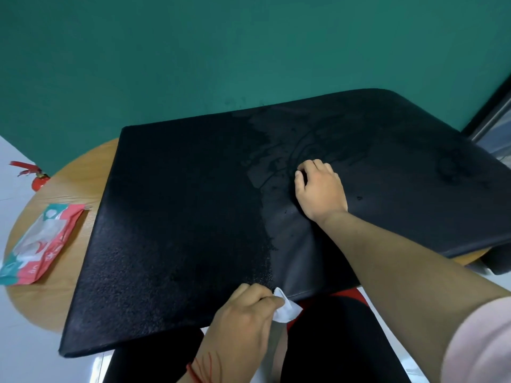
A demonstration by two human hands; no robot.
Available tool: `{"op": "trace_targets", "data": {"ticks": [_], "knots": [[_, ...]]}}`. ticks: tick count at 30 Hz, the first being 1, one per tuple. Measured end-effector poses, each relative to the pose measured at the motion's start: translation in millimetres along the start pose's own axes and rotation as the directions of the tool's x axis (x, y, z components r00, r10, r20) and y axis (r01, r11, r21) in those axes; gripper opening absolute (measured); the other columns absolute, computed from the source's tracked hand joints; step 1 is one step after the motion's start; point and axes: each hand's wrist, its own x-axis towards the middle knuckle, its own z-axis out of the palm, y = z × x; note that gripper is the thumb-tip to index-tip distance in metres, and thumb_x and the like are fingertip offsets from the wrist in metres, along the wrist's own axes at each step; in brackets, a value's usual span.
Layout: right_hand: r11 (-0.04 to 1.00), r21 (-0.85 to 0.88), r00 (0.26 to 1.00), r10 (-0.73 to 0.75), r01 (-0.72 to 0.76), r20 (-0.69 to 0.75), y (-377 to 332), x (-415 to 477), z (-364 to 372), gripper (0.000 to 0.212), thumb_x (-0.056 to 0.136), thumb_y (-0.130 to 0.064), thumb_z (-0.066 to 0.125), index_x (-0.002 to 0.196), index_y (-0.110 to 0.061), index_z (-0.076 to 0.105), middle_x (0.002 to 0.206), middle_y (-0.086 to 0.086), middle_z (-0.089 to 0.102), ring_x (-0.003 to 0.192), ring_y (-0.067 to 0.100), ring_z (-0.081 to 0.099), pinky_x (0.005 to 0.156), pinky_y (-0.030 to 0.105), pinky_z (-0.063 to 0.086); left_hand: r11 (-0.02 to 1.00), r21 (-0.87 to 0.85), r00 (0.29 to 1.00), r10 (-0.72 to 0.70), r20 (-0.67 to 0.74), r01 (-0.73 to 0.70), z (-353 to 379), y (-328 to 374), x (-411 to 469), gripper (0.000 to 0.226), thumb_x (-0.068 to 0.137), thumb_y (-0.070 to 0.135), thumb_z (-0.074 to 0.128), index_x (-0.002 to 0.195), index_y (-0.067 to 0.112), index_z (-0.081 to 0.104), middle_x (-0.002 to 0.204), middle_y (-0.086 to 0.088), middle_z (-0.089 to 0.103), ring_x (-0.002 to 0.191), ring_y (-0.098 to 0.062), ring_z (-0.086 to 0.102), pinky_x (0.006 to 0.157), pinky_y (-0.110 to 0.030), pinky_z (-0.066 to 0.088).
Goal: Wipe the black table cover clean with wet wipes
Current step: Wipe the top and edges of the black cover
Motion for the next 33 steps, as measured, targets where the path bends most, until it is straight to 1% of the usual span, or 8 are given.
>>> {"op": "trace_targets", "data": {"ticks": [5,9,13,16,19,25,28,33], "knots": [[1.000,0.007,1.000,0.005,-0.005,0.000,-1,0,0,0.034,0.109,-0.037,0.040,0.122,-0.017,0.064,0.122,0.000,0.065,0.113,0.023,0.056,0.098,0.042,0.047,0.999,-0.031,0.999,-0.024,-0.026,0.023,15,16,17,0.025,0.094,0.020,0.056,0.101,0.026,0.079,0.091,0.017,0.063,0.077,-0.008,0.058,0.061,-0.021,0.053],[1.000,0.024,1.000,0.010,-0.010,-0.006,-1,-1,-1,0.034,0.110,-0.037,0.039,0.122,-0.018,0.064,0.122,0.000,0.065,0.112,0.023,0.056,0.098,0.042,0.047,0.997,0.001,0.997,-0.071,0.010,0.071,12,8,38,0.020,0.092,0.017,0.058,0.078,0.026,0.069,0.081,0.015,0.054,0.073,-0.007,0.048,0.057,-0.026,0.051],[1.000,0.013,1.000,0.005,-0.005,0.001,-1,0,-1,0.033,0.109,-0.037,0.039,0.119,-0.018,0.065,0.119,-0.001,0.065,0.110,0.022,0.055,0.097,0.041,0.047,0.997,0.043,0.998,-0.061,-0.012,0.062,7,-8,71,0.023,0.086,0.015,0.057,0.076,0.024,0.075,0.077,0.010,0.060,0.067,-0.014,0.053,0.057,-0.033,0.052],[1.000,0.011,1.000,0.002,-0.002,-0.004,0,0,0,0.032,0.109,-0.037,0.039,0.117,-0.019,0.064,0.117,-0.001,0.065,0.109,0.022,0.055,0.096,0.041,0.047,0.997,0.072,0.999,-0.038,0.027,0.036,1,-30,107,0.028,0.084,0.018,0.053,0.077,0.026,0.079,0.079,0.006,0.066,0.073,-0.016,0.059,0.072,-0.032,0.054],[1.000,0.021,1.000,0.004,-0.005,0.003,1,0,0,0.033,0.110,-0.037,0.038,0.118,-0.020,0.064,0.117,-0.002,0.064,0.110,0.021,0.054,0.097,0.040,0.046,0.978,0.059,0.972,-0.206,0.117,0.200,-1,-60,147,0.027,0.090,0.015,0.056,0.091,0.023,0.083,0.099,0.000,0.071,0.095,-0.021,0.066,0.088,-0.039,0.054],[1.000,0.022,1.000,0.003,-0.003,-0.003,0,-1,0,0.033,0.110,-0.038,0.038,0.118,-0.020,0.065,0.118,-0.004,0.063,0.110,0.019,0.054,0.098,0.039,0.046,0.941,0.040,0.941,-0.337,0.037,0.335,-8,-116,227,0.025,0.089,0.004,0.067,0.093,0.020,0.085,0.093,0.003,0.070,0.095,-0.021,0.069,0.085,-0.029,0.054],[1.000,0.023,1.000,0.007,-0.007,0.006,0,-1,0,0.034,0.110,-0.038,0.037,0.120,-0.020,0.065,0.119,-0.004,0.063,0.111,0.019,0.054,0.099,0.038,0.046,0.914,0.073,0.915,-0.402,0.016,0.400,-14,-138,259,0.023,0.092,0.005,0.067,0.096,0.018,0.085,0.103,-0.002,0.075,0.098,-0.020,0.069,0.082,-0.022,0.049],[1.000,0.027,1.000,-0.002,0.002,-0.009,-1,-1,0,0.033,0.110,-0.037,0.038,0.118,-0.020,0.065,0.117,-0.005,0.063,0.108,0.018,0.054,0.097,0.038,0.046,0.886,0.082,0.889,-0.457,-0.017,0.457,-16,-160,293,0.015,0.095,0.010,0.071,0.099,0.018,0.084,0.105,-0.003,0.077,0.086,-0.014,0.063,0.071,-0.020,0.045]]}}
